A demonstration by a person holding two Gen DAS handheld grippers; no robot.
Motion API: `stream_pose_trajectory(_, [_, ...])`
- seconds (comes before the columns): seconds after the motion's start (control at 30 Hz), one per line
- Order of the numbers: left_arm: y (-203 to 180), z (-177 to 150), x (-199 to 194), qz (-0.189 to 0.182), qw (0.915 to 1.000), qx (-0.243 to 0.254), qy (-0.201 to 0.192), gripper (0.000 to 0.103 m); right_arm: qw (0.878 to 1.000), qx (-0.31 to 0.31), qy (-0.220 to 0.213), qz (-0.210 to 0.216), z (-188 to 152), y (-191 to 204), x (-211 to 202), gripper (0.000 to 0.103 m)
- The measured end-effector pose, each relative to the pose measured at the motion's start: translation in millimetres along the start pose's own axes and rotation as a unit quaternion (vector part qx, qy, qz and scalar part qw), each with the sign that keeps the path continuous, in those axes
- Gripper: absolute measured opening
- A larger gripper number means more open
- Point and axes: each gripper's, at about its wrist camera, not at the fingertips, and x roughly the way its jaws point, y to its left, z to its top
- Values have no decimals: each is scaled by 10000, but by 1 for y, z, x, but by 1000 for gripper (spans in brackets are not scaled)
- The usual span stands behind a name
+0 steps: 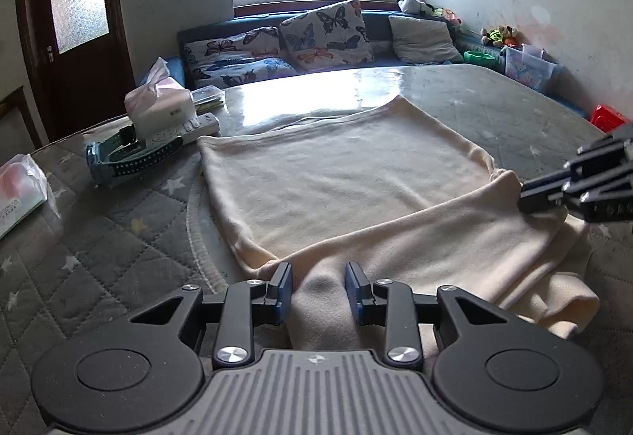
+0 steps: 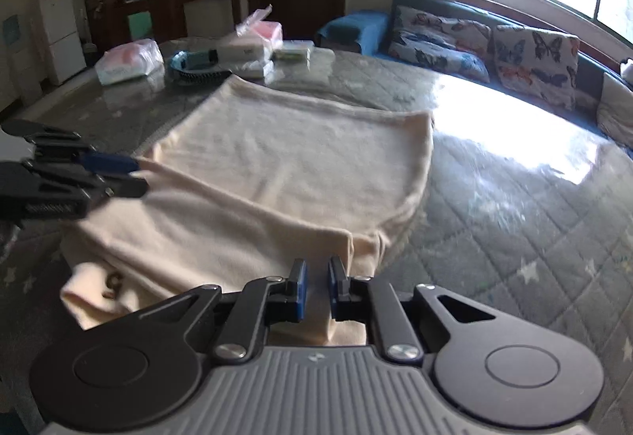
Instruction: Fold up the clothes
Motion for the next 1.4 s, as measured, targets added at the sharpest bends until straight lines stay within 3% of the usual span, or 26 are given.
stream_pose_trajectory(0.17, [0,-10,-8,130,9995,268,-32,36,9998,-141,-112,113,-2,9,-15,17])
stream_pose_trajectory(0.4, [2,-16,-23,354,9989,280,-133,37,9997,-107,-109,198,-5,10,-17,17])
stream_pose_trajectory(0.6, [-3,-7,-31,241,9990,166,-335,35,9998,-21,-44,198,-7,7,-11,17])
stream_pose_trajectory(0.7, [-5,-10,-18,314,9990,311,-56,34,9998,22,-27,185,-10,5,-11,17])
stream_pose_trajectory(0.87, [-17,-24,-29,173,9969,768,-68,34,9998,-138,6,162,-17,8,-22,17])
stream_pose_trajectory(1.0, [-30,-35,-42,32,9924,1226,-108,35,9996,-265,68,99,-25,10,-23,22])
stream_pose_trajectory(1.07, [-37,-40,-49,-39,9893,1454,-128,45,9993,-367,56,94,-28,13,-28,24])
stream_pose_trajectory(1.13, [-44,-46,-55,-110,9856,1681,-147,49,9985,-542,41,79,-31,17,-34,24])
stream_pose_trajectory(1.23, [-54,-54,-65,-216,9790,2020,-177,49,9974,-715,43,34,-34,21,-41,25])
stream_pose_trajectory(1.4, [-78,-66,-58,-204,9665,2537,-323,49,9936,-1129,66,-23,-44,32,-50,38])
